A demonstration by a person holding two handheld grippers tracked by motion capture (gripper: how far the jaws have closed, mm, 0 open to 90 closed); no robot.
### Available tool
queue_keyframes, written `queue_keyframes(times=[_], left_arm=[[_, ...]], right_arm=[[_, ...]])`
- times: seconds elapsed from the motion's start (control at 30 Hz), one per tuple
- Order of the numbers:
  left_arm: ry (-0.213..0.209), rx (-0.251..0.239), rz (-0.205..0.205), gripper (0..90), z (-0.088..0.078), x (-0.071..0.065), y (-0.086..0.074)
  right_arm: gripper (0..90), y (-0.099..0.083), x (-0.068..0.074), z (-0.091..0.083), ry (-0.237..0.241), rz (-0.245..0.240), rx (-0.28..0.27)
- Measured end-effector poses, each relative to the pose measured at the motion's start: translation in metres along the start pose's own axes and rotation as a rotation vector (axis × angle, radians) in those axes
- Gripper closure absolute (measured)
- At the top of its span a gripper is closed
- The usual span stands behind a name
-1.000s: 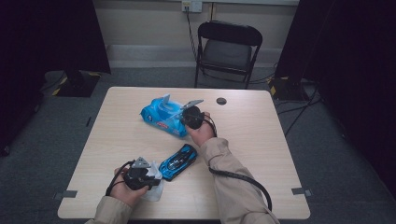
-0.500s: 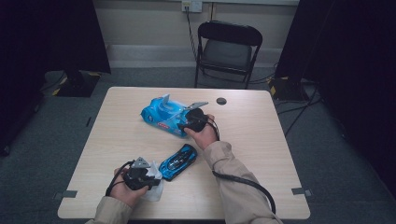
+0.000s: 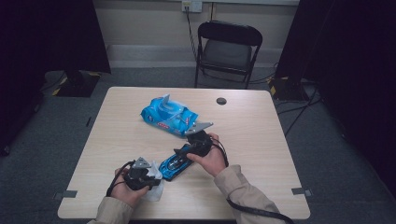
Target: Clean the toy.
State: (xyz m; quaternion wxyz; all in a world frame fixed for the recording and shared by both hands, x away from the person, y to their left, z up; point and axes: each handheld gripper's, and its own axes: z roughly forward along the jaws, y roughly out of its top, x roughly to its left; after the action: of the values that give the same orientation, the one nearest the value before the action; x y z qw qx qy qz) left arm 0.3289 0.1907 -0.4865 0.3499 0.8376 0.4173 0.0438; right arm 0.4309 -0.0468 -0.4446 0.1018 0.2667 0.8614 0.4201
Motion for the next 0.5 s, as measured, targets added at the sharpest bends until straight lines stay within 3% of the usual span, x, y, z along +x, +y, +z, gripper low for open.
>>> queue_keyframes(times=[0.3,0.5], left_arm=[[0.000,-0.001,-0.006,81.9,0.000,0.000,0.000],[-0.007,-0.003,-0.016,82.4,0.000,0.001,0.000]], right_arm=[[14.7,-0.022,0.018,0.008,0.038,-0.049,0.029],[14.9,-0.032,0.026,0.017,-0.005,-0.125,0.040]])
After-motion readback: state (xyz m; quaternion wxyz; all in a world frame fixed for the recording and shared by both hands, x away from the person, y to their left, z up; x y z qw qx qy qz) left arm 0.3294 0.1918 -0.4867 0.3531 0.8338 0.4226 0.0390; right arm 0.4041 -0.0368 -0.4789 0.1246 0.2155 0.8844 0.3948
